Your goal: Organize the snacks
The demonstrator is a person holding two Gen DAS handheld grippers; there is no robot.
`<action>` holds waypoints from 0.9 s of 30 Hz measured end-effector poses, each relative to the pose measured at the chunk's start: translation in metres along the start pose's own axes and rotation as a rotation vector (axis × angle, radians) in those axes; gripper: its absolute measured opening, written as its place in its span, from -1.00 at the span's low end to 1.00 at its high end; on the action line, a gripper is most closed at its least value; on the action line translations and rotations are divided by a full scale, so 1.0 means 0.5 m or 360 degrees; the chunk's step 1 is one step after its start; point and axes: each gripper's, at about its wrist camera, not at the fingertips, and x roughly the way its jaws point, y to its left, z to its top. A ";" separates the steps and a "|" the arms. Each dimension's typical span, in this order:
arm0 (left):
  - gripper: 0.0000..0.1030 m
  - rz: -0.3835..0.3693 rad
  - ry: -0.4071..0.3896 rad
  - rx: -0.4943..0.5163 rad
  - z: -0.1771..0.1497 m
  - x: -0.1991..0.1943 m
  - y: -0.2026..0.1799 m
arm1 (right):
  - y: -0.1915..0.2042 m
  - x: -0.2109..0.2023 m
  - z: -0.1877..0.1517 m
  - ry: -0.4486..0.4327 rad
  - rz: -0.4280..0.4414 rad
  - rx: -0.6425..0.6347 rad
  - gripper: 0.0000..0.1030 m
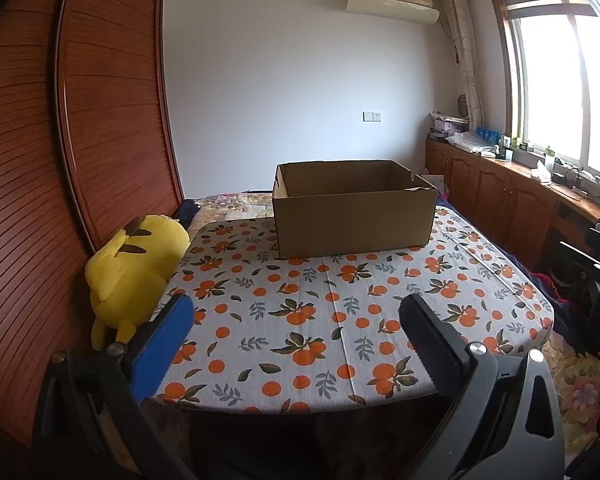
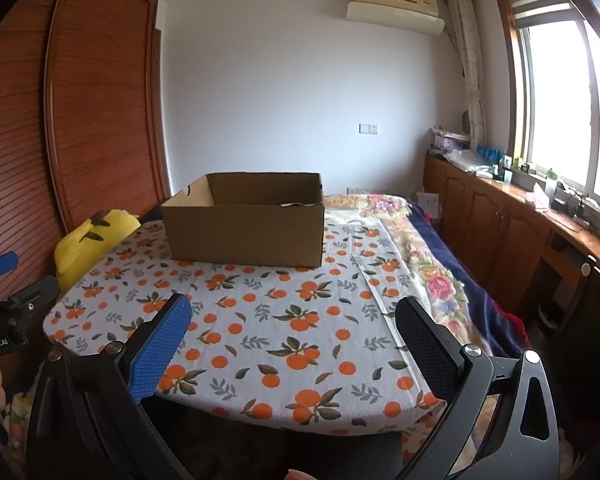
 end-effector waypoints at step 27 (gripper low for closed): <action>1.00 0.0004 -0.0019 0.0005 0.005 -0.006 0.007 | 0.000 -0.002 0.000 0.0001 0.0004 0.0002 1.00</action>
